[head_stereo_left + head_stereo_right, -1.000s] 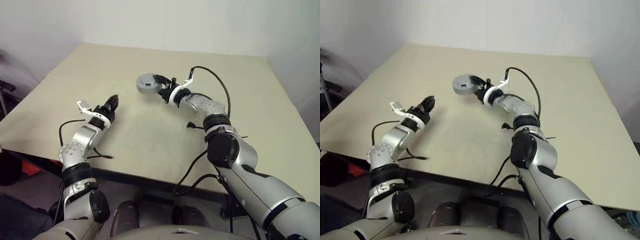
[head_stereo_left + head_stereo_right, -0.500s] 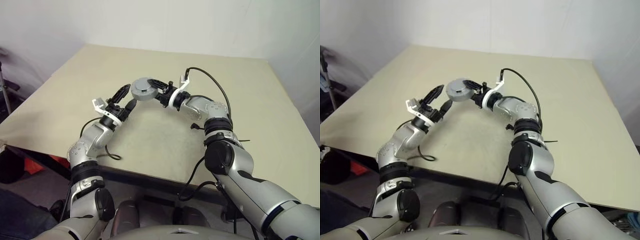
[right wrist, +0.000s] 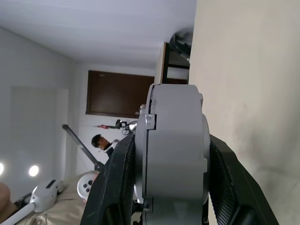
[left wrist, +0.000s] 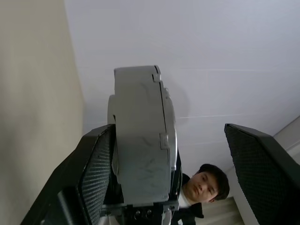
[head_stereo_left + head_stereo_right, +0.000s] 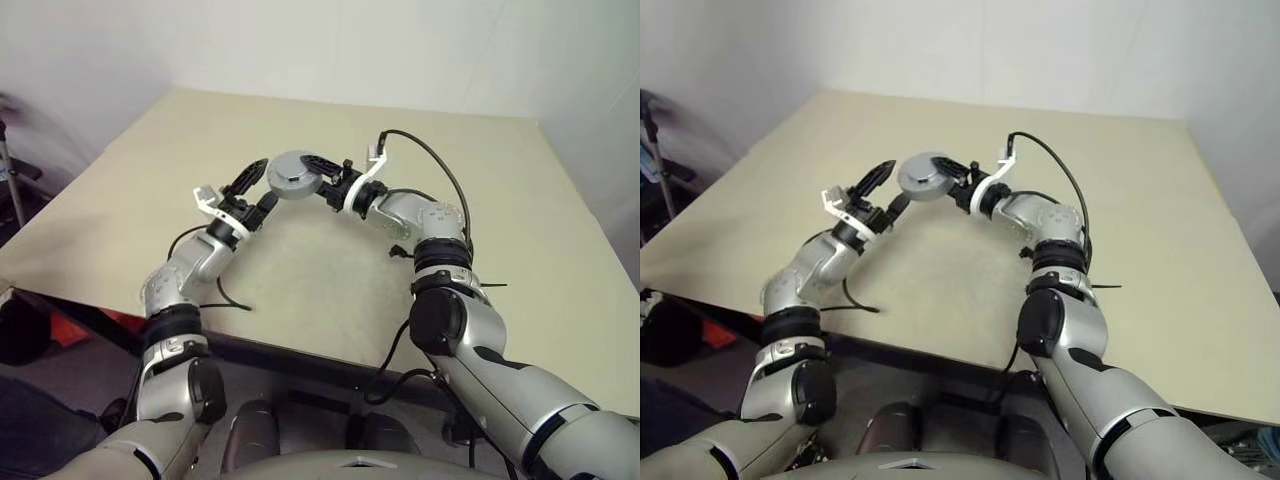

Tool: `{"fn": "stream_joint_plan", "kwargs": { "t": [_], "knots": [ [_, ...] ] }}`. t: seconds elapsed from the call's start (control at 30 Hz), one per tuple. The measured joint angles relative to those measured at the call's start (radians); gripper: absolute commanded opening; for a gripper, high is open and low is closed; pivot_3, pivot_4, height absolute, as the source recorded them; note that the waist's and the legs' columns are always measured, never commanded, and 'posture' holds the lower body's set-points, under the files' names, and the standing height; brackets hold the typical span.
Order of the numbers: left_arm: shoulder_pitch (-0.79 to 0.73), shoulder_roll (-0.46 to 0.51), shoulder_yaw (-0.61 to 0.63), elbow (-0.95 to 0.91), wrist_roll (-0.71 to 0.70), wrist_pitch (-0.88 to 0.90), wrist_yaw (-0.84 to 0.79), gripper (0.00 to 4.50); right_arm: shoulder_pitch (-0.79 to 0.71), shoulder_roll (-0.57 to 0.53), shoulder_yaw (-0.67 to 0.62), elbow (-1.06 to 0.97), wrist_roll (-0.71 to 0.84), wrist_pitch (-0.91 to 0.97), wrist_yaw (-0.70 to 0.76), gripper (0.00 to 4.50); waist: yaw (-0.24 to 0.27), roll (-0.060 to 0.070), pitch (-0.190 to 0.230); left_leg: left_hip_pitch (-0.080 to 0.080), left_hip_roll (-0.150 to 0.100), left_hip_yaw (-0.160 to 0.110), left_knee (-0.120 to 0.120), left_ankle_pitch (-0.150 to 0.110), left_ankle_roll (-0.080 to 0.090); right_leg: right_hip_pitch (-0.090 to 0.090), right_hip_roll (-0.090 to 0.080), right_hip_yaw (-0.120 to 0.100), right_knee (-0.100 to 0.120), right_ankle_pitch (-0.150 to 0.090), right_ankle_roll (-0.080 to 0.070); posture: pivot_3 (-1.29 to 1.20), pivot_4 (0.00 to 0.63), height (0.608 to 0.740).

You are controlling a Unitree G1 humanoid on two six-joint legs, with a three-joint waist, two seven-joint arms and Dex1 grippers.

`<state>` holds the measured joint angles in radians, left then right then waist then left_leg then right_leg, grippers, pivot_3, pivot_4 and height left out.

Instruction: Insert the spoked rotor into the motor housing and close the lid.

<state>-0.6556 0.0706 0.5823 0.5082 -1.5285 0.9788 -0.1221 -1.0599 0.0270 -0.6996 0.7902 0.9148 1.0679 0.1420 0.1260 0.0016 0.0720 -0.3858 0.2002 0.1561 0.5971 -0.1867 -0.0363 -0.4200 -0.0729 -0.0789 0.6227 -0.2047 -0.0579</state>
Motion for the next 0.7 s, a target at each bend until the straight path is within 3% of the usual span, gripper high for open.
{"fn": "stream_joint_plan", "kwargs": {
  "t": [0.7],
  "knots": [
    [-0.128,-0.011,-0.043,0.170,0.240,0.021,-0.187,3.92,0.024,0.033,0.029,-0.058,0.011,0.005,-0.017,2.11,0.001,0.000,0.000,0.000,-0.001,-0.002,0.000,0.000,0.000,0.000,0.000,0.000,0.000,0.000,0.000,0.00,0.000,0.740]
  ]
}}
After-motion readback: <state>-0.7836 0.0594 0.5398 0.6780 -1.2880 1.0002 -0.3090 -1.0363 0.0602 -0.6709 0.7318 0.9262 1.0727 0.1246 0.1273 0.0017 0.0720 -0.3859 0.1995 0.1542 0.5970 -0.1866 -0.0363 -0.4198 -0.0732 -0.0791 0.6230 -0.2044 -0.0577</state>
